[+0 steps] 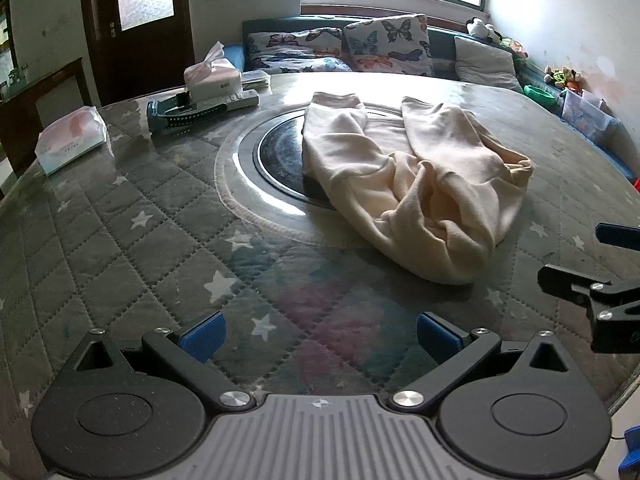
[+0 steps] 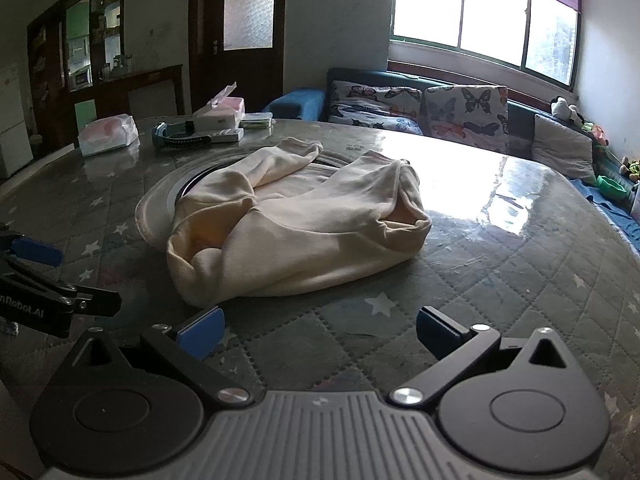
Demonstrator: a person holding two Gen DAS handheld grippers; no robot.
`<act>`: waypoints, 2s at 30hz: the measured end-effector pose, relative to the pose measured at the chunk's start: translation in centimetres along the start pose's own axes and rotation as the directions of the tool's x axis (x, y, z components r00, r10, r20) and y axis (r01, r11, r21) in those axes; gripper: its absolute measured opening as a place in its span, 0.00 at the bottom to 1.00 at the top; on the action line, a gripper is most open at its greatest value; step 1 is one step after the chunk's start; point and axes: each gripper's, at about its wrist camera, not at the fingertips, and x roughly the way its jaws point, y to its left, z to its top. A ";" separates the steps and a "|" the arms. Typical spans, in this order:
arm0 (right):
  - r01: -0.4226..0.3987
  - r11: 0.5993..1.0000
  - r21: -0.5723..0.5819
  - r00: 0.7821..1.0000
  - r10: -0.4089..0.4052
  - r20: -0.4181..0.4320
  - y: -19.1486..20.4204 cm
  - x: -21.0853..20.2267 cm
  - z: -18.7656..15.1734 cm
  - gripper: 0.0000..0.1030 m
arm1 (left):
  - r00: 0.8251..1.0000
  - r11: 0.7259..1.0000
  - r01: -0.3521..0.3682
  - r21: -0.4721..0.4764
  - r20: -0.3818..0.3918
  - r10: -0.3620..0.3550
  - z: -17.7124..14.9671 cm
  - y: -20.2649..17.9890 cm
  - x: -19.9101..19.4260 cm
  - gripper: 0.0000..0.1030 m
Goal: Fold clothes
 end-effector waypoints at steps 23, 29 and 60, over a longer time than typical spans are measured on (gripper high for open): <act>-0.015 1.000 0.012 1.000 0.015 -0.014 -0.2 0.4 0.4 1.00 | 1.000 0.999 0.014 0.037 -0.026 -0.013 1.0 -1.3 0.8 1.00; -0.016 1.000 0.015 1.000 0.017 -0.013 -0.3 0.6 0.8 1.00 | 0.999 0.999 0.018 0.036 -0.031 -0.017 1.4 -1.3 1.1 1.00; -0.066 0.998 0.017 0.998 0.066 -0.015 -0.9 3.3 5.0 0.89 | 1.000 1.000 -0.003 0.030 0.005 0.003 5.2 0.3 2.5 1.00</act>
